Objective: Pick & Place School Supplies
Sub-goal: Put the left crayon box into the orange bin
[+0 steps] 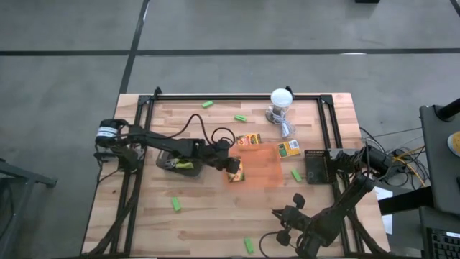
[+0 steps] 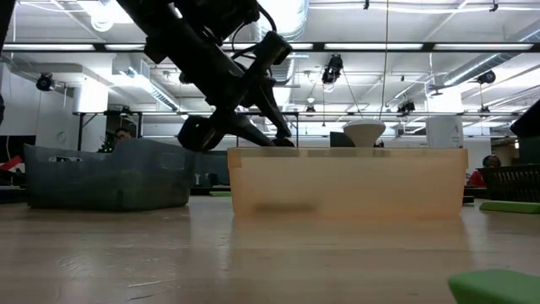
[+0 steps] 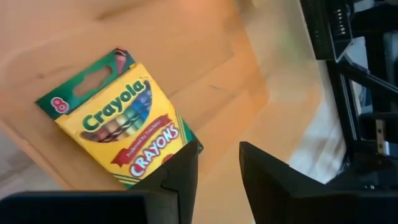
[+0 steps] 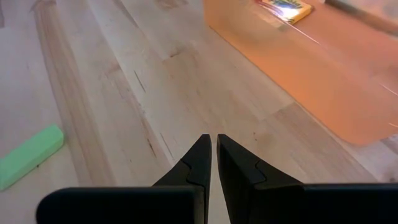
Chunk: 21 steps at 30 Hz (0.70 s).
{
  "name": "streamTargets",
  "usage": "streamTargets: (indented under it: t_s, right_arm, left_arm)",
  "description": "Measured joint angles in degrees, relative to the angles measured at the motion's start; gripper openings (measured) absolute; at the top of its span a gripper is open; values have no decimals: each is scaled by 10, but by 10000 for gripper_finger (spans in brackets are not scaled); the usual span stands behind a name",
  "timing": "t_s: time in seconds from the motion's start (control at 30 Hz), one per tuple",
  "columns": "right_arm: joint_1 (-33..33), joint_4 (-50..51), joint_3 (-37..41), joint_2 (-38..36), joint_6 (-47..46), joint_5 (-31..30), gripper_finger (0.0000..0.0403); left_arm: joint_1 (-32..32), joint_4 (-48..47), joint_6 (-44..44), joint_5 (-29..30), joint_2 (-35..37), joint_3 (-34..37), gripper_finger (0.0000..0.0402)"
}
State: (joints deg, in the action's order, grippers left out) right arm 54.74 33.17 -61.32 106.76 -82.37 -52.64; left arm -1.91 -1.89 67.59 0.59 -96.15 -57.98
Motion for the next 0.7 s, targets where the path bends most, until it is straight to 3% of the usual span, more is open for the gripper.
streamTargets:
  t_s: [0.43, 0.7]
  right_arm:
    - [0, 0, 2, 0, 0, 0, 27]
    - [0, -1, 8, 0, 0, 0, 27]
  left_arm:
    - [0, 2, -13, 0, 5, -25, 122]
    - [0, 9, -105, 0, 5, -58, 122]
